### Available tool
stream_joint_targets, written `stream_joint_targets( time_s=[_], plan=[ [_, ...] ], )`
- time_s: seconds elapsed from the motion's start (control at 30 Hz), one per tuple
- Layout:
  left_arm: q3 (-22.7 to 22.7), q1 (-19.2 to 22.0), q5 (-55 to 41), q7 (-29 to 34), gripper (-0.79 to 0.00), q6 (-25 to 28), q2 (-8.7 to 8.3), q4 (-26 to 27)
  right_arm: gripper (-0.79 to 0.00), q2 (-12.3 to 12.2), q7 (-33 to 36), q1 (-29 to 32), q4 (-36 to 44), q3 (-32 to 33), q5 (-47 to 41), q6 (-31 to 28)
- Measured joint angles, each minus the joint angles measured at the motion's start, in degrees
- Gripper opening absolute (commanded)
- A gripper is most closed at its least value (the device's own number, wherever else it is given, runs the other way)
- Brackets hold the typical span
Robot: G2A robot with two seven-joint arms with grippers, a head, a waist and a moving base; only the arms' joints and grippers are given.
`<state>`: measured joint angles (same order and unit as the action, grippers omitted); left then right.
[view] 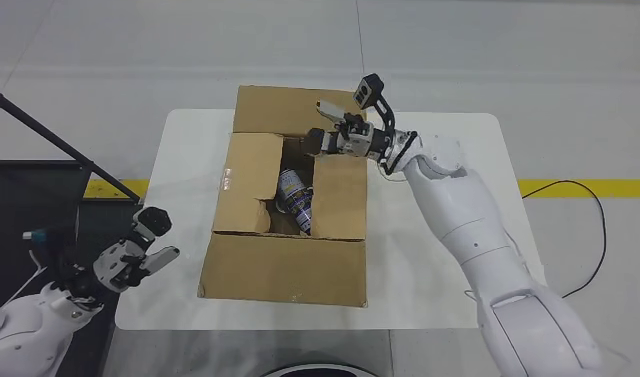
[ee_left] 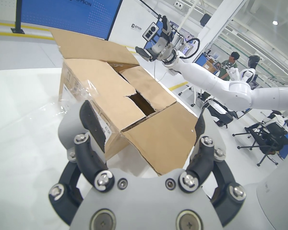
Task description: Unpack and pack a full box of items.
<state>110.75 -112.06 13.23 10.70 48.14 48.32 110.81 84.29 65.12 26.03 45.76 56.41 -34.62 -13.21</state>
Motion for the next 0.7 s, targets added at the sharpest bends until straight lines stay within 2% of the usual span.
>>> stream_joint_targets(
  time_s=[0.17,0.53,0.7],
  plan=[
    [-0.08,-0.17,0.85,0.14,0.0,-1.25,0.15,0.14,0.0,0.2,-0.46,-0.04,1.16,-1.52,2.78,2.45],
    [-0.14,-0.09,0.8,0.1,0.0,-1.36,0.17,0.19,0.0,0.22,-0.71,0.19,1.37,-1.68,2.97,2.65],
    [-0.67,0.96,1.94,-1.27,0.0,-3.4,0.63,0.69,0.0,0.37,-2.31,1.79,3.82,-3.65,6.35,6.46]
  ],
)
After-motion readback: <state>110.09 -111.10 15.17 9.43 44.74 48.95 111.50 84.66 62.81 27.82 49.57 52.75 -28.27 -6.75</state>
